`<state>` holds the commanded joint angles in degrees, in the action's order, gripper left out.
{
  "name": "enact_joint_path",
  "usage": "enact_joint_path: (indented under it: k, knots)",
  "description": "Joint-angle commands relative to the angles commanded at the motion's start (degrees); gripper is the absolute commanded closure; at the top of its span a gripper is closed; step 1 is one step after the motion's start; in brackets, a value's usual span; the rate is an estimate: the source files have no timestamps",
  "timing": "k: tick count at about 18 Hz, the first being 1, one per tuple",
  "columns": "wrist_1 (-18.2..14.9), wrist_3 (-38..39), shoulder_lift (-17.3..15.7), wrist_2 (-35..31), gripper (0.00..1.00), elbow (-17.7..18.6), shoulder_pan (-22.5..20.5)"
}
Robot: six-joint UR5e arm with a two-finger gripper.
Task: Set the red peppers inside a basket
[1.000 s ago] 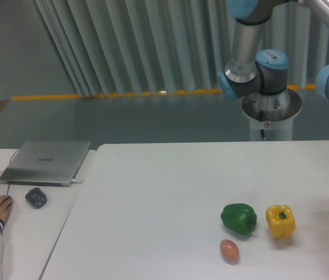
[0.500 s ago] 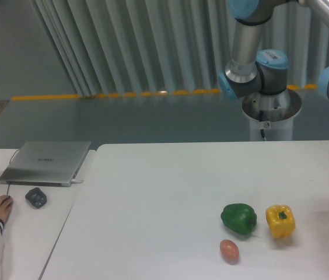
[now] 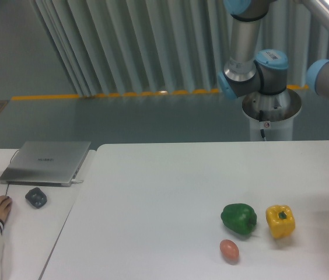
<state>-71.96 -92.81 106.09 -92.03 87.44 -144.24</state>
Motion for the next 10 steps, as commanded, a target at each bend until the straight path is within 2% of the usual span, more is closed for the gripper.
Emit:
enact_joint_path:
  k: [4, 10]
  knots:
    - [-4.1, 2.9, -1.9, 6.8, 0.00, 1.2, 1.2]
    - [-7.5, 4.0, -2.8, 6.6, 0.00, 1.8, 3.0]
